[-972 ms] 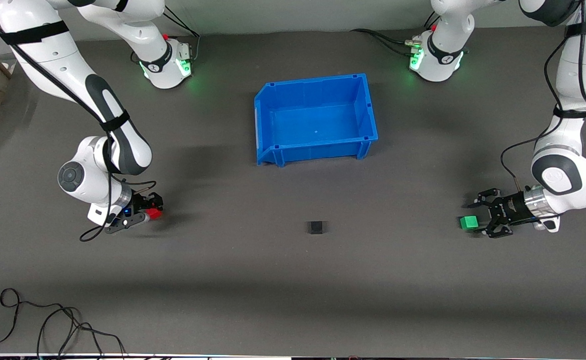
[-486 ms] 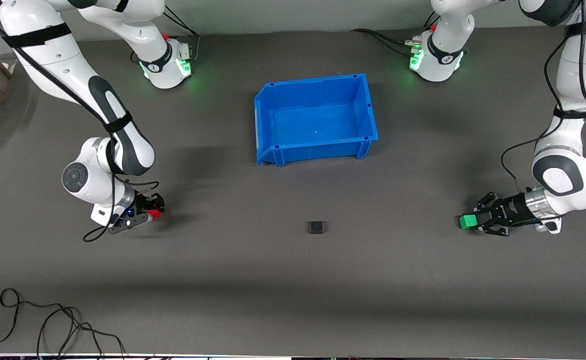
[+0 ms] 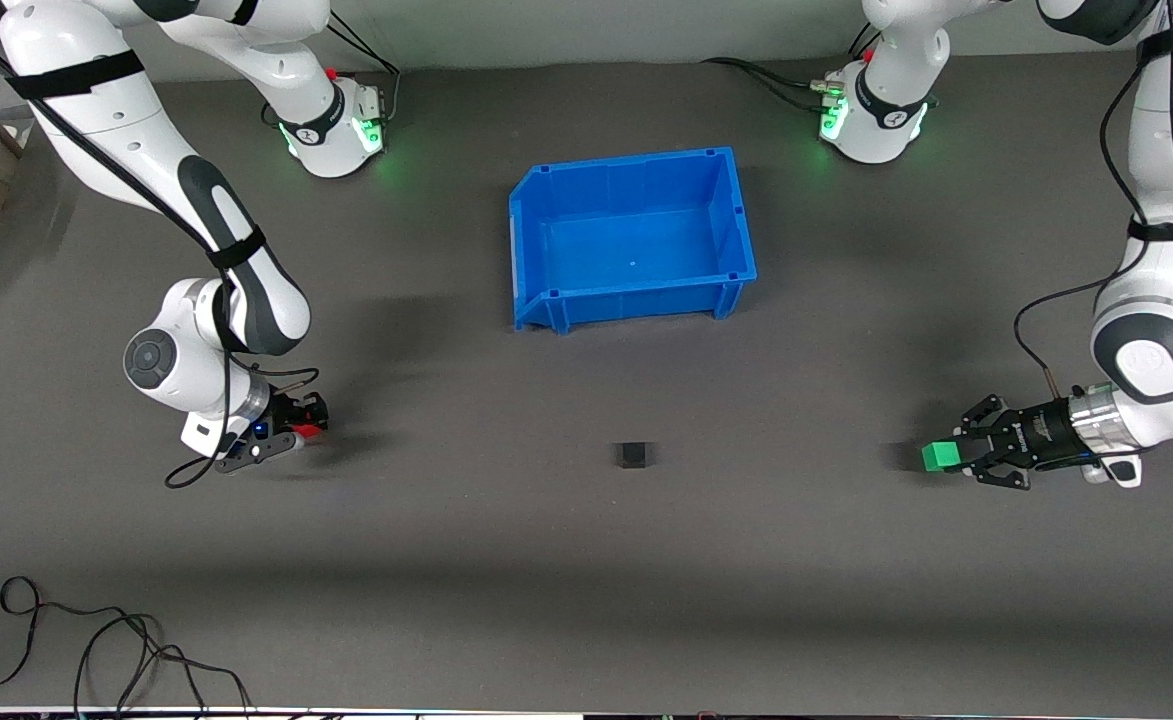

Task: Attach green and red cubes to black cube

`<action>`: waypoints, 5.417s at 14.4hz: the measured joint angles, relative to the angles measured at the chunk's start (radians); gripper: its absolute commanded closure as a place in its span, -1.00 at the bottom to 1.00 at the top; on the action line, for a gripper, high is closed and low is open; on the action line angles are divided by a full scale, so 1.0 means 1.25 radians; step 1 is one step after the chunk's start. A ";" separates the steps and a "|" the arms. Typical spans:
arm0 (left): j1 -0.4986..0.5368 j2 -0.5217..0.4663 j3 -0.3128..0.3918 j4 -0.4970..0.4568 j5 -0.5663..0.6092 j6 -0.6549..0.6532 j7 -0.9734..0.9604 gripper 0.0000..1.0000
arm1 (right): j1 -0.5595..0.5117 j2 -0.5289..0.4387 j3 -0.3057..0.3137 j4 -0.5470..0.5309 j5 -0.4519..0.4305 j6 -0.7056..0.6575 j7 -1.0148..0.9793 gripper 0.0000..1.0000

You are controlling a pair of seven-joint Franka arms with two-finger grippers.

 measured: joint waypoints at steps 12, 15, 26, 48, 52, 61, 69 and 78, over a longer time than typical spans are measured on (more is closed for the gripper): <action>-0.311 -0.007 -0.009 0.012 -0.039 0.103 -0.094 0.41 | 0.000 0.000 0.000 0.007 0.022 0.000 0.004 1.00; -0.397 0.010 -0.008 0.011 -0.043 0.202 -0.164 0.41 | 0.002 0.000 0.000 0.008 0.208 -0.005 0.012 1.00; -0.521 0.132 -0.007 0.103 -0.046 0.346 -0.449 0.41 | 0.224 0.019 0.002 0.088 0.485 0.031 0.761 1.00; -0.630 0.181 -0.007 0.144 -0.047 0.418 -0.469 -0.73 | 0.443 0.356 0.000 0.625 0.062 -0.142 1.963 1.00; -0.633 0.186 -0.005 0.158 -0.046 0.420 -0.469 -1.00 | 0.474 0.360 -0.001 0.628 0.045 -0.144 2.004 1.00; -0.459 0.127 0.022 0.180 0.070 0.215 -0.387 -1.00 | 0.480 0.372 -0.004 0.652 0.031 -0.156 2.018 -1.00; -0.238 -0.014 0.030 0.180 0.305 -0.143 -0.093 -1.00 | 0.429 0.356 -0.012 0.786 0.031 -0.347 1.989 -1.00; -0.144 -0.223 0.031 0.180 0.483 -0.405 0.289 -1.00 | 0.301 0.080 -0.013 0.841 0.031 -0.877 1.639 -1.00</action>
